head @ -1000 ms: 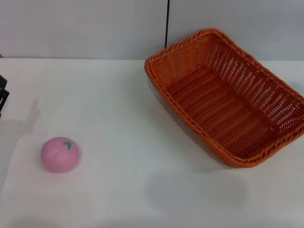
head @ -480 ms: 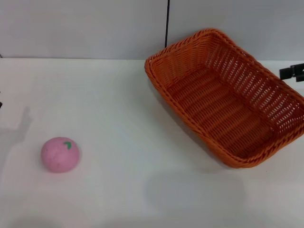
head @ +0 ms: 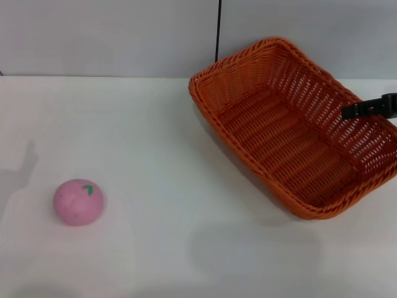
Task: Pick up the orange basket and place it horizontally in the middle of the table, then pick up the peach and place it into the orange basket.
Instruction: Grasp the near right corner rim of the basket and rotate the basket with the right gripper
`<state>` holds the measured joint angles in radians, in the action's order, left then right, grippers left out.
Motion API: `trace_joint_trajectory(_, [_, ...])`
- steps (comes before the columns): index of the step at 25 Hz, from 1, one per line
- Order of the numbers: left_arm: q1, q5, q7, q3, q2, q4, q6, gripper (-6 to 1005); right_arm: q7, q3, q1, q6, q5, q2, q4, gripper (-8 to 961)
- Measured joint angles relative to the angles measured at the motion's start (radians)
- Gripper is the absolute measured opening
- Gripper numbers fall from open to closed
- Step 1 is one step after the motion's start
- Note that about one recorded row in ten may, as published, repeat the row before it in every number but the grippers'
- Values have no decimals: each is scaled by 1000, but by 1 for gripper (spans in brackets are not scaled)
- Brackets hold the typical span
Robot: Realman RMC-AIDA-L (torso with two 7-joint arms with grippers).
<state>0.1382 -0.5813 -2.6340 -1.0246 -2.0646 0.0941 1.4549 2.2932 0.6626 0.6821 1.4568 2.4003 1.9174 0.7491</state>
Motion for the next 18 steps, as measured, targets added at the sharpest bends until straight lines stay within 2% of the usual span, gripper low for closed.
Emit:
trace_joint_trajectory(5, [-4, 0, 1, -1, 2, -10, 1, 812, -17, 2, 3, -68, 2, 14, -37, 663])
trace_joint_trajectory(14, [-11, -6, 2, -6, 1, -17, 0, 812, -50, 2, 8, -89, -3, 16, -74, 646])
trace_joint_trajectory(18, [-11, -6, 2, -6, 1, -17, -4, 812, -51, 2, 8, -89, -4, 17, -74, 564])
